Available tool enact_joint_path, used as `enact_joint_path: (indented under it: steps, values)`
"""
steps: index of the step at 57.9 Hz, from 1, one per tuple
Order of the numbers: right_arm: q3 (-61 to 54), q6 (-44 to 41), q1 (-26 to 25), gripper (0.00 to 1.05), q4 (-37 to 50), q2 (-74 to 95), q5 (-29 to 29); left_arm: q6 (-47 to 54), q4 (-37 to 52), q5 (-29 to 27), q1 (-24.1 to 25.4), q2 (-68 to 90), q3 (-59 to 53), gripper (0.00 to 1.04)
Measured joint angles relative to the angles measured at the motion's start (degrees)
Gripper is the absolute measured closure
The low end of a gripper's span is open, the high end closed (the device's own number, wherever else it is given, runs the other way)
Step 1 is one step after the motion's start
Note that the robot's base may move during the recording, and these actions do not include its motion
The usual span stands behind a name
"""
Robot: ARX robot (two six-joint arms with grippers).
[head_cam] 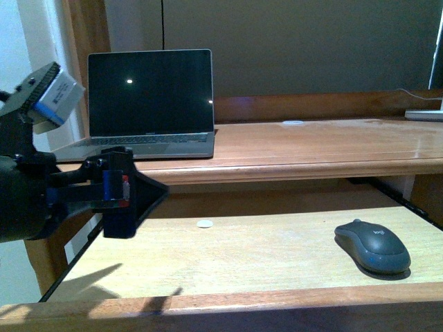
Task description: Place mouse
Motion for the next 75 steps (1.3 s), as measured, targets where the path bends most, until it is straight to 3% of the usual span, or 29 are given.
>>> enact_joint_path:
  steps: [6,17,24,38,43,49,63,66,69,70,72,75]
  values:
    - [0.0,0.0,0.0,0.07,0.0,0.0,0.0,3.5,-0.6,-13.7,1.0,-4.2,-3.1,0.08]
    - [0.0,0.0,0.0,0.07,0.0,0.0,0.0,4.9,-0.9,-29.3,1.1,-18.2,-14.3,0.08]
    - [0.0,0.0,0.0,0.07,0.0,0.0,0.0,3.5,-6.6,-33.6,-1.2,-29.3,-21.9,0.08]
    - [0.0,0.0,0.0,0.07,0.0,0.0,0.0,0.2,-27.1,-38.4,-7.4,-56.3,-31.3,0.08]
    - [0.0,0.0,0.0,0.07,0.0,0.0,0.0,2.4,-22.6,-44.3,-10.3,-67.2,-36.4,0.21]
    - [0.0,0.0,0.0,0.07,0.0,0.0,0.0,4.0,-23.0,-40.9,-6.9,-77.4,-39.5,0.39]
    - [0.0,0.0,0.0,0.07,0.0,0.0,0.0,4.8,-24.4,-33.4,1.0,-83.2,-43.4,0.78]
    - [0.1,1.0,-0.1,0.07,-0.1,0.9,-2.1,4.9,-24.6,-32.2,2.5,-83.7,-43.4,0.87]
    - [0.3,3.1,1.2,0.07,2.6,4.6,-2.5,4.9,-24.7,-31.1,3.7,-84.1,-43.4,0.96]
    - [0.8,3.5,2.6,0.07,5.5,7.8,-2.1,4.9,-25.1,-28.0,5.4,-84.4,-43.4,1.01]
    - [1.8,3.9,4.2,0.07,10.0,13.0,-0.9,5.2,-25.5,-23.9,8.8,-84.7,-43.4,1.02]
    - [3.5,4.2,5.9,0.07,16.0,19.7,0.8,5.2,-25.6,-22.8,11.8,-84.8,-43.4,1.02]
